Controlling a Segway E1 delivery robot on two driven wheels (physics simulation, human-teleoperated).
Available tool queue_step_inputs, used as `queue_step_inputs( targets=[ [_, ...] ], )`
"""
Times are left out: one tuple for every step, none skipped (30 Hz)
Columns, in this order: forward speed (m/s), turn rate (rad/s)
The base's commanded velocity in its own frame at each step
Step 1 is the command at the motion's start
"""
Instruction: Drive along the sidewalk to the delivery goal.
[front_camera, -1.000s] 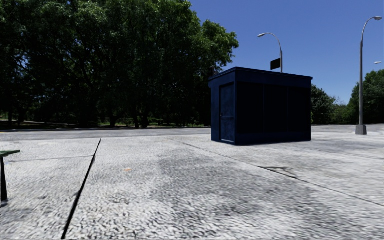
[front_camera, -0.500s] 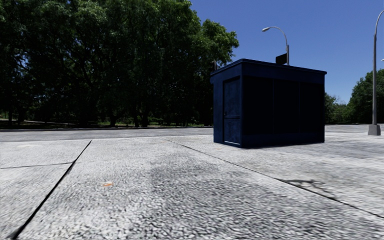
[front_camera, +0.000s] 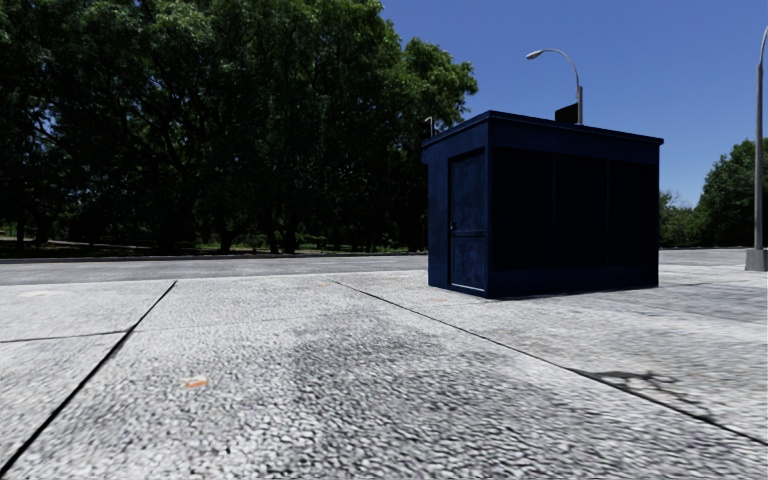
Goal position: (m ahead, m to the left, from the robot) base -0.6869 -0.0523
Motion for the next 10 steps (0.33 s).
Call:
queue_step_inputs(
  targets=[
    [0.0,0.0],
    [0.0,0.0],
    [0.0,0.0],
    [0.0,0.0],
    [0.0,0.0],
    [0.0,0.0],
    [0.0,0.0],
    [0.0,0.0],
    [0.0,0.0],
    [0.0,0.0]
  ],
)
